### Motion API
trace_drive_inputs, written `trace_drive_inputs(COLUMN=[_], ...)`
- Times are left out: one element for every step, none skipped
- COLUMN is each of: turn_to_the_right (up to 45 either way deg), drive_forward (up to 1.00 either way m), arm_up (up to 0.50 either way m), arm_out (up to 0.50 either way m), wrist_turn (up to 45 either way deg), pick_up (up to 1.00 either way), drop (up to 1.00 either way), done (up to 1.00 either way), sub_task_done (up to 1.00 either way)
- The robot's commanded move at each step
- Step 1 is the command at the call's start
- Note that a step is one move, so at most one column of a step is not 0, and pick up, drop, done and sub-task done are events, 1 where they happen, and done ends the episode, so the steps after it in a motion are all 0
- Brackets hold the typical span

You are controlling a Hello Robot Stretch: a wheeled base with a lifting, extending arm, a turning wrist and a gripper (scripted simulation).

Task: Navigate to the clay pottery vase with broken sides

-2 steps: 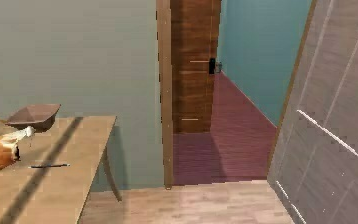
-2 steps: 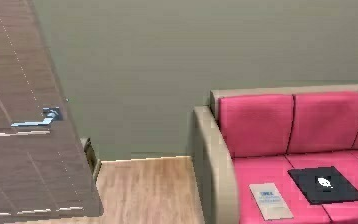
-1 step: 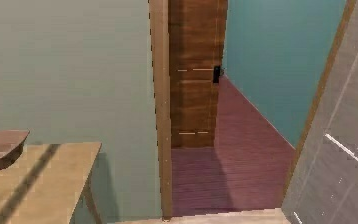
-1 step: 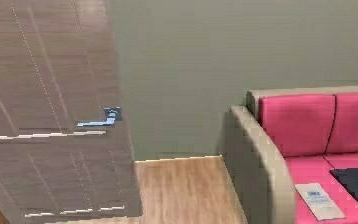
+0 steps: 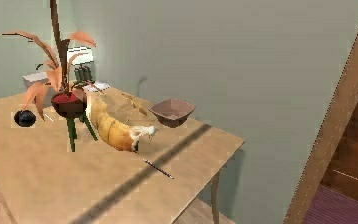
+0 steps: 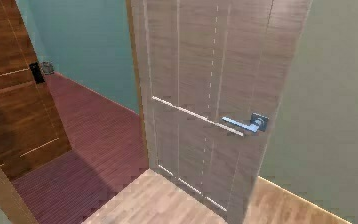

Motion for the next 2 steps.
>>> trace_drive_inputs(turn_to_the_right=[-9.0, 0.0], drive_forward=[0.00, 0.00], arm_up=[0.00, 0.00], arm_out=[0.00, 0.00], wrist_turn=[0.0, 0.0], pick_up=[0.00, 0.00], drop=[0.00, 0.00], done=[0.00, 1.00], sub_task_done=[0.00, 0.00])
